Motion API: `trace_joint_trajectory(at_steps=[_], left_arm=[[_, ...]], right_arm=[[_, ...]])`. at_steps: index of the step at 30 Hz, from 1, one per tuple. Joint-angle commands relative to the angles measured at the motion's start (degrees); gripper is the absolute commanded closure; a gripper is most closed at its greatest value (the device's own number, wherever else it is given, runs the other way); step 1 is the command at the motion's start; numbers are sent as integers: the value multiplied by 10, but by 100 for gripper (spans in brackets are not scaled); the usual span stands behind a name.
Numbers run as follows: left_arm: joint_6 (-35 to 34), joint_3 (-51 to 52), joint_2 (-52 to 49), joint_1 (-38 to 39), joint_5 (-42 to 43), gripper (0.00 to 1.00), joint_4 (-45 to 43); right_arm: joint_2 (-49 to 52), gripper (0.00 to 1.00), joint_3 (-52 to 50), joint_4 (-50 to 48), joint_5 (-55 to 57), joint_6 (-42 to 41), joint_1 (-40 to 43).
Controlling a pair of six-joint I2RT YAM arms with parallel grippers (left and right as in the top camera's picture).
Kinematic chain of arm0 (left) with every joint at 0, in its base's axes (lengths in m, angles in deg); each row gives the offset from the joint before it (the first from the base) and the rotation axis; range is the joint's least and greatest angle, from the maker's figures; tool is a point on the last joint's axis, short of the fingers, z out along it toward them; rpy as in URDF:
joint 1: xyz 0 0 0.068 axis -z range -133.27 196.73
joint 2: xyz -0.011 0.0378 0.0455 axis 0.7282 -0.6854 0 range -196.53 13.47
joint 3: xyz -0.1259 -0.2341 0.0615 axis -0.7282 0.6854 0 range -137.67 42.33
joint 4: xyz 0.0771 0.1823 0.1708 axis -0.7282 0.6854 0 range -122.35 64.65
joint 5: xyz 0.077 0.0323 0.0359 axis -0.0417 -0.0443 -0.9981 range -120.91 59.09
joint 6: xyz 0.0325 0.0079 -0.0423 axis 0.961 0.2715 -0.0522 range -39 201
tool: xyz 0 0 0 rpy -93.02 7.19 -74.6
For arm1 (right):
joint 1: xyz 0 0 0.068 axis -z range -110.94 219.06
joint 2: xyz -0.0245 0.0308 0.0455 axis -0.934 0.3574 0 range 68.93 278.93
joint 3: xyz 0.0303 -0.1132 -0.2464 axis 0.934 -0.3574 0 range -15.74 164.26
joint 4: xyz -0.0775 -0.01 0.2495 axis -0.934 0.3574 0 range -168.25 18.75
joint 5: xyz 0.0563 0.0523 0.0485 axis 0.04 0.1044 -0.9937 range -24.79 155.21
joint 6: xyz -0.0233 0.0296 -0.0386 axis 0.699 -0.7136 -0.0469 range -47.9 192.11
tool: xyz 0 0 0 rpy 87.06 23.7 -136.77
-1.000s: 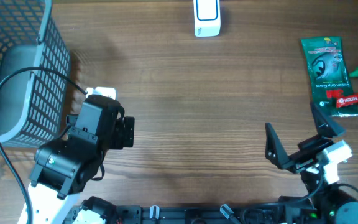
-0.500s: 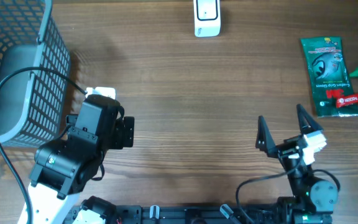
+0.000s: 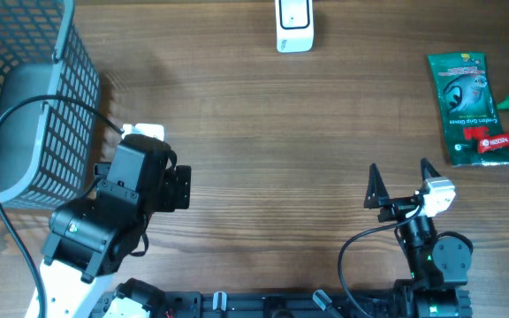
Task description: Scan the item barcode
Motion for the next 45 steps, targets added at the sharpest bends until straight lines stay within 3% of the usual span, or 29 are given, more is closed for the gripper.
trace_joint_trajectory(at_steps=[1, 22, 29, 35, 45], left_arm=[[7, 0, 2, 0, -5, 0, -2], [7, 0, 4, 7, 0, 0, -4], [7, 44, 67, -54, 73, 0, -214], [12, 188, 202, -129, 155, 0, -373], [32, 433, 455, -165, 188, 0, -578]], right_arm=[[-6, 0, -1, -3, 14, 11, -2], [-5, 0, -1, -3, 14, 12, -2], [-5, 0, -1, -3, 14, 11, -2], [-5, 0, -1, -3, 14, 12, -2], [-5, 0, -1, -3, 14, 11, -2]])
